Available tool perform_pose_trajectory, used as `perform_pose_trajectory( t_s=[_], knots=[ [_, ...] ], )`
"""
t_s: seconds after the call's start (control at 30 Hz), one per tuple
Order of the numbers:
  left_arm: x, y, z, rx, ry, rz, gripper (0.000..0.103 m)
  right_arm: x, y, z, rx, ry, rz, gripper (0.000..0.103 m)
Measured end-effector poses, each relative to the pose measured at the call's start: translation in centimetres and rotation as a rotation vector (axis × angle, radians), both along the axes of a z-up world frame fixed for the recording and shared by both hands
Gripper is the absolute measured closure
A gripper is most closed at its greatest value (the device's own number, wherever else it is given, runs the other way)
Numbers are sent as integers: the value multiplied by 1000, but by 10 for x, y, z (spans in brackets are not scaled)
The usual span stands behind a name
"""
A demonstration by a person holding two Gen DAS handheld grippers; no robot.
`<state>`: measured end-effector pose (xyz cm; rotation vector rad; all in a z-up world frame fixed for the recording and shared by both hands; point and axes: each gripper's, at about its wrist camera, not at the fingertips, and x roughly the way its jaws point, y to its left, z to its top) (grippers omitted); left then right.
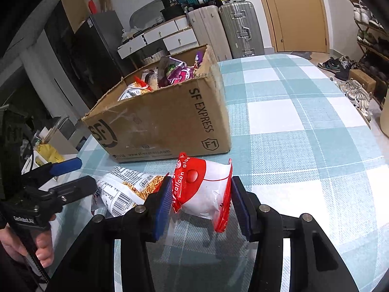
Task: Organize snacks
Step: 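Grasp the white chip bag with red ends with the left gripper while the right gripper holds its pack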
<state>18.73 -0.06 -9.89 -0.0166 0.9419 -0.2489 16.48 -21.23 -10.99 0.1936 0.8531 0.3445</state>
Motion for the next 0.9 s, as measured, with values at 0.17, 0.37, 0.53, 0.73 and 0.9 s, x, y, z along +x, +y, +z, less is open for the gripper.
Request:
perform_pose_trajectory(
  t_s=[0.17,0.37,0.53,0.73,0.9],
  knots=[
    [7,-9,-13,12,31,1,1,-5,-6,3,31,-6,-10,55],
    [12,-17,-23,6,53,-10,1,-8,-9,4,42,-8,-12,55],
    [15,-23,-34,-6,79,-20,1,-11,-11,5,47,-10,-16,55],
    [19,-25,-46,-30,95,-29,5,-13,-13,7,50,-14,-17,55],
    [15,-33,-57,-88,113,-77,41,-15,-13,8,57,-18,-18,55]
  ],
)
